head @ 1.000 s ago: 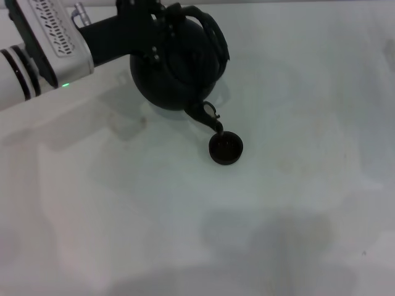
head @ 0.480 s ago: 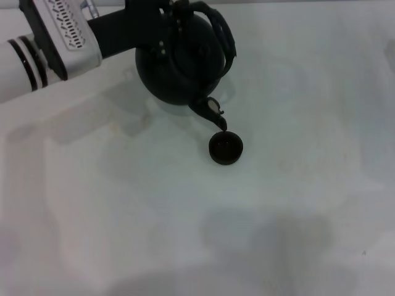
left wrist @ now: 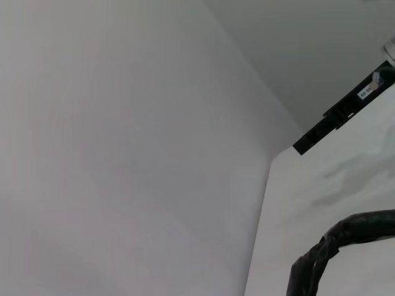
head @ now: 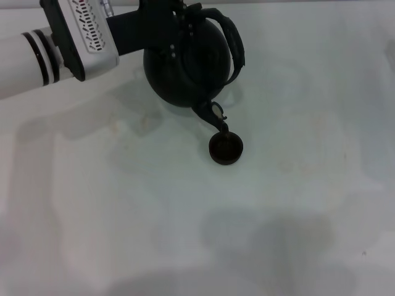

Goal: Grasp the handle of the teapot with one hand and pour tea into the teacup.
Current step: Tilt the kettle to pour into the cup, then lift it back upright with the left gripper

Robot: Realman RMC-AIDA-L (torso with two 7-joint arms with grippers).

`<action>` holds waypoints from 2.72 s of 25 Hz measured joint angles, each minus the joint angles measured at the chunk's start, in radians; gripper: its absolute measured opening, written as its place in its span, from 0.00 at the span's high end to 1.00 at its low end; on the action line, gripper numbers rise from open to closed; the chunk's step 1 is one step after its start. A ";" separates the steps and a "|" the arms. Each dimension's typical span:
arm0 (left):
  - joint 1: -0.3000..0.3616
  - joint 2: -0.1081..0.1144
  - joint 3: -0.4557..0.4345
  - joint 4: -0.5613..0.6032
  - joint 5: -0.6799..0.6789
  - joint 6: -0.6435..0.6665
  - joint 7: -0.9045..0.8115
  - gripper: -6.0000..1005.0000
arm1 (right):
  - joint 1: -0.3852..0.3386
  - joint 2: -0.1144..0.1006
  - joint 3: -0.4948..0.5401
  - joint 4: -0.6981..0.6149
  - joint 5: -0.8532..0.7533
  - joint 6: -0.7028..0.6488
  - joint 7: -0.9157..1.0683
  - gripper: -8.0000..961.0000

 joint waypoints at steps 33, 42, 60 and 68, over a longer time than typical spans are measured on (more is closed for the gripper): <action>-0.003 -0.001 0.017 0.019 0.014 -0.005 0.000 0.89 | 0.000 0.000 0.001 0.000 0.007 -0.001 0.000 0.10; -0.001 -0.001 0.017 0.019 0.023 -0.010 0.000 0.89 | 0.000 -0.001 0.001 -0.001 0.007 -0.002 0.000 0.10; 0.023 -0.002 0.017 0.020 0.019 -0.014 -0.004 0.89 | 0.000 -0.002 0.002 -0.006 0.008 -0.005 0.000 0.10; 0.051 -0.004 0.017 0.022 -0.020 -0.039 -0.004 0.89 | 0.004 -0.003 0.001 -0.006 0.009 -0.007 0.000 0.10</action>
